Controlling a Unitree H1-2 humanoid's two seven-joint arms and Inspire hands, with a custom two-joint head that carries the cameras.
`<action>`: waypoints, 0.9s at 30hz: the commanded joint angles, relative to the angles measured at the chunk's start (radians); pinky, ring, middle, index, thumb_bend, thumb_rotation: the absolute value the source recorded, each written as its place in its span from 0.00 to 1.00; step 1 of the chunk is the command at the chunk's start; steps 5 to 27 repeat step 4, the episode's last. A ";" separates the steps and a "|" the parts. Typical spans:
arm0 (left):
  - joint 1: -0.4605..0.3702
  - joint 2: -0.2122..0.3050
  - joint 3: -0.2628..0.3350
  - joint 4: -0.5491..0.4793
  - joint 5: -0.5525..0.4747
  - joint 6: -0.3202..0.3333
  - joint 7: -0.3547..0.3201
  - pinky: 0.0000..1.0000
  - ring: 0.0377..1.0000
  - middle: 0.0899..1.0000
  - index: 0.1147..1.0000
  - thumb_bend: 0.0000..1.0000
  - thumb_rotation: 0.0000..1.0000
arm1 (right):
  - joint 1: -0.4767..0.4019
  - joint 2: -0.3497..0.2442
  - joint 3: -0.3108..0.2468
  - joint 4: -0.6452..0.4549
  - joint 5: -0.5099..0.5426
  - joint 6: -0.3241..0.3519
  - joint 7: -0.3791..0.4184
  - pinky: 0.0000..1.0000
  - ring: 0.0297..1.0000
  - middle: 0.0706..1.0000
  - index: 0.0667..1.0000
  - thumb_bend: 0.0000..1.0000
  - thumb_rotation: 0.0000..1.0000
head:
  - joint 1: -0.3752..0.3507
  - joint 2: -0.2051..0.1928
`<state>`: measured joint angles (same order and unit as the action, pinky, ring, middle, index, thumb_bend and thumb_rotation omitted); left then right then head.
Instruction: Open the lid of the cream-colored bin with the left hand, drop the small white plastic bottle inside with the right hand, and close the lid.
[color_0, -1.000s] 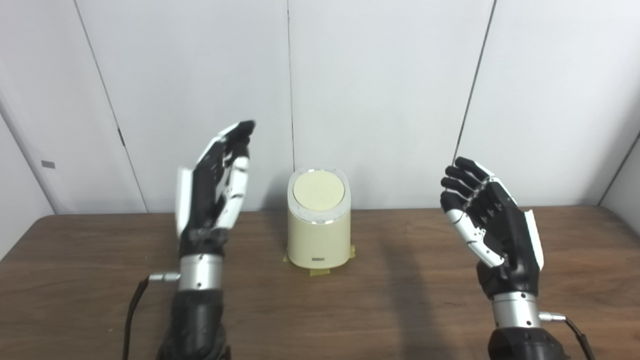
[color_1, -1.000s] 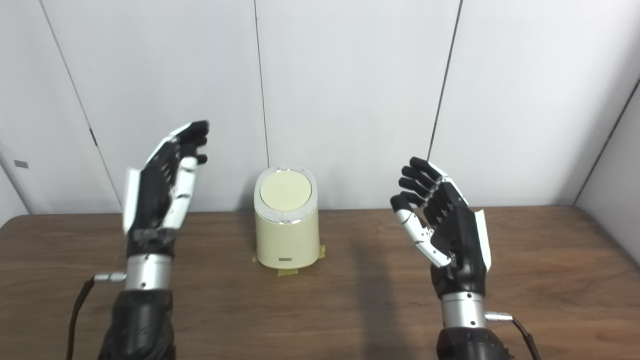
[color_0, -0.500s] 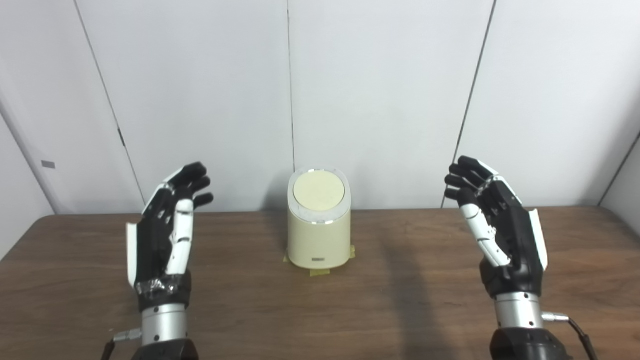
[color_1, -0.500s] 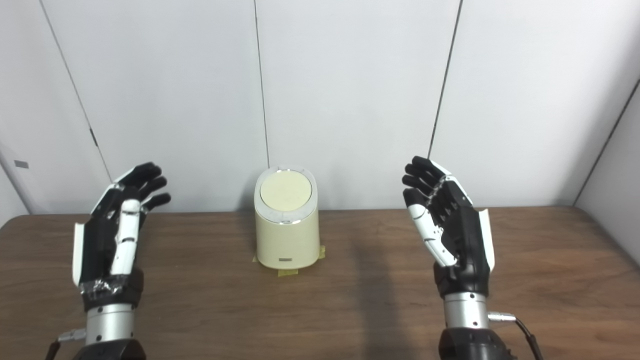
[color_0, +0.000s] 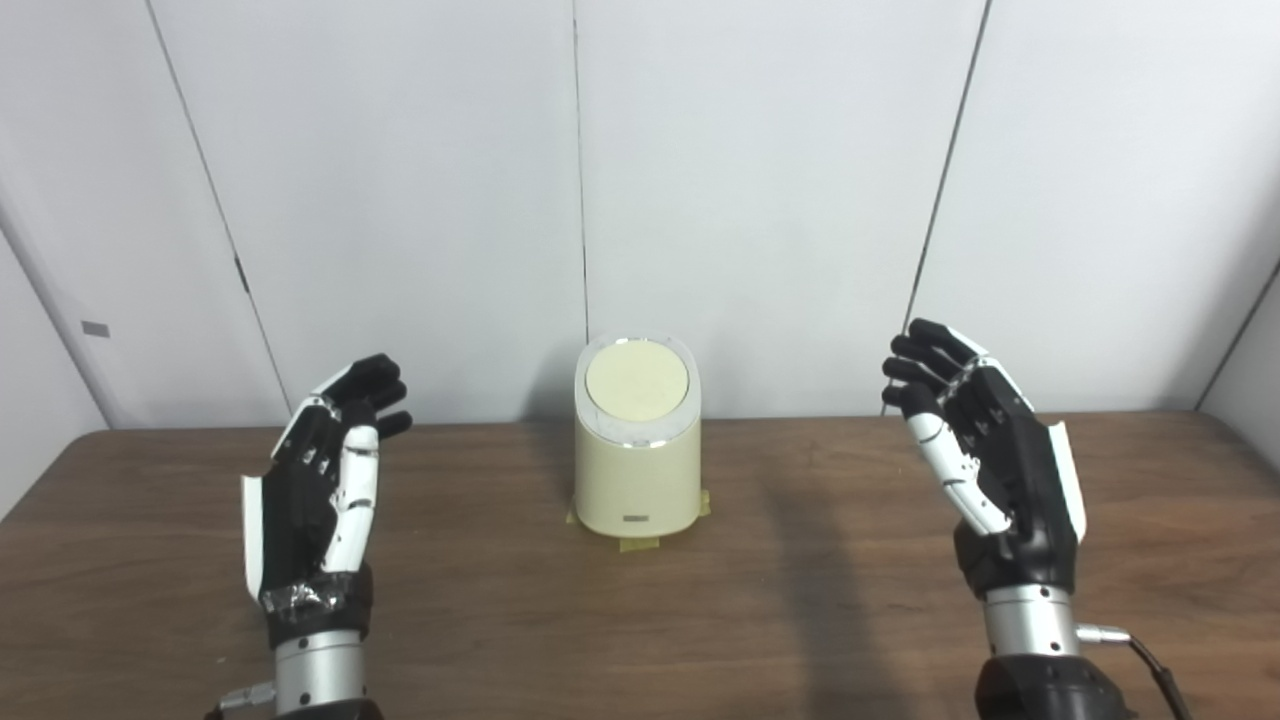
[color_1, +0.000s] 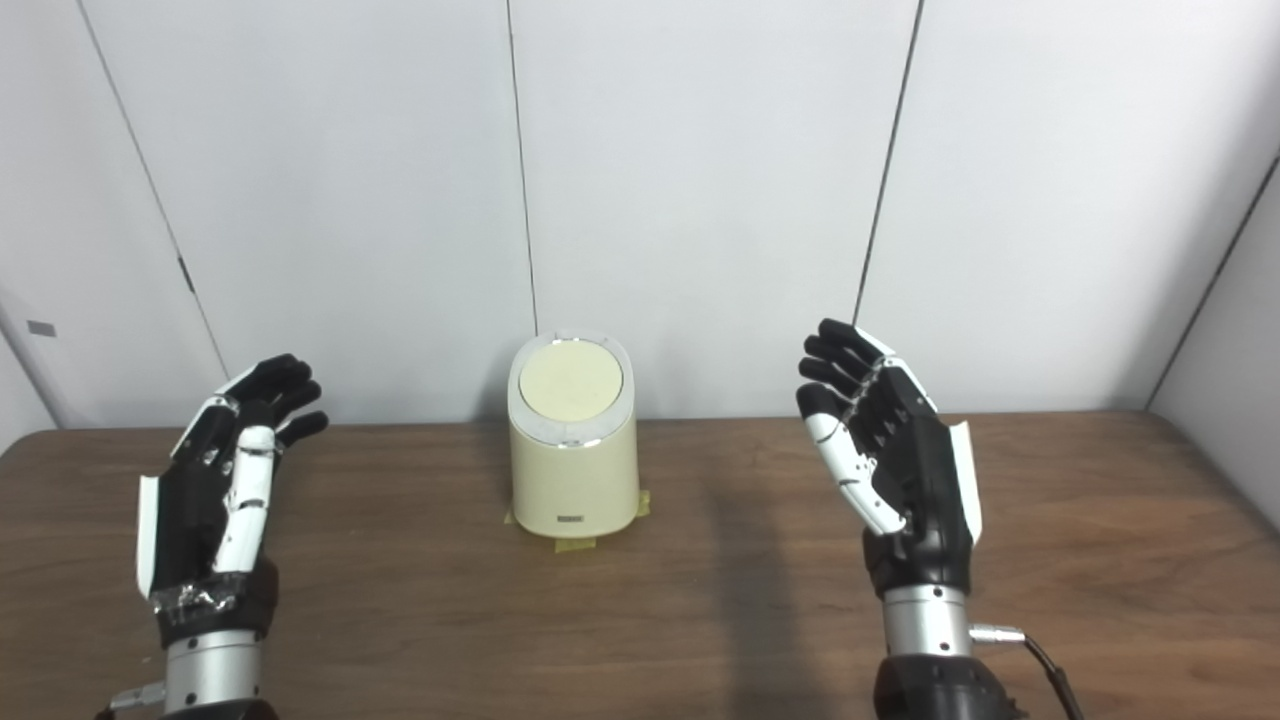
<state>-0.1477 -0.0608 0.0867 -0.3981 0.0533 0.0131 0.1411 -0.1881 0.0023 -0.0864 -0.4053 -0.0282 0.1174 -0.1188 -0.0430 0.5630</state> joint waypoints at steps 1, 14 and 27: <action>-0.006 0.004 -0.017 -0.018 0.026 -0.046 -0.011 0.73 0.76 0.75 0.72 0.28 0.58 | -0.026 -0.009 -0.010 -0.034 0.001 -0.027 0.000 0.66 0.71 0.72 0.72 0.27 0.43 | 0.000 0.001; -0.001 0.004 -0.015 -0.026 0.026 -0.054 0.000 0.71 0.76 0.75 0.72 0.28 0.59 | -0.024 -0.010 -0.014 -0.038 -0.008 -0.020 -0.003 0.66 0.71 0.71 0.71 0.26 0.43 | 0.004 0.003; -0.001 0.004 -0.015 -0.026 0.026 -0.054 0.000 0.71 0.76 0.75 0.72 0.28 0.59 | -0.024 -0.010 -0.014 -0.038 -0.008 -0.020 -0.003 0.66 0.71 0.71 0.71 0.26 0.43 | 0.004 0.003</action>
